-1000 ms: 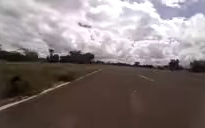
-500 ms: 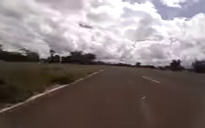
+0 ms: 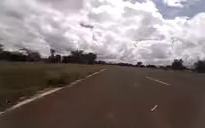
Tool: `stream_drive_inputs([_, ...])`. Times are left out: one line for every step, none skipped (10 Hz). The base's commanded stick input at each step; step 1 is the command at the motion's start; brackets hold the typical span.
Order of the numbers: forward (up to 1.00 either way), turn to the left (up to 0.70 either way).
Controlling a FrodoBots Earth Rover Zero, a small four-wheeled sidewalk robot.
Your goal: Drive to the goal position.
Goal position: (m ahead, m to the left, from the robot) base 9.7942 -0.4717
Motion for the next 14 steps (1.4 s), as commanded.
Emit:
stream_drive_inputs([1.0, 0.0])
stream_drive_inputs([1.0, 0.0])
stream_drive_inputs([1.0, 0.0])
stream_drive_inputs([1.0, 0.0])
stream_drive_inputs([1.0, 0.0])
stream_drive_inputs([1.0, 0.0])
stream_drive_inputs([1.0, 0.0])
stream_drive_inputs([1.0, 0.0])
stream_drive_inputs([1.0, -0.4])
stream_drive_inputs([1.0, -0.4])
stream_drive_inputs([1.0, -0.4])
stream_drive_inputs([1.0, -0.33])
stream_drive_inputs([1.0, -0.26])
stream_drive_inputs([1.0, -0.19])
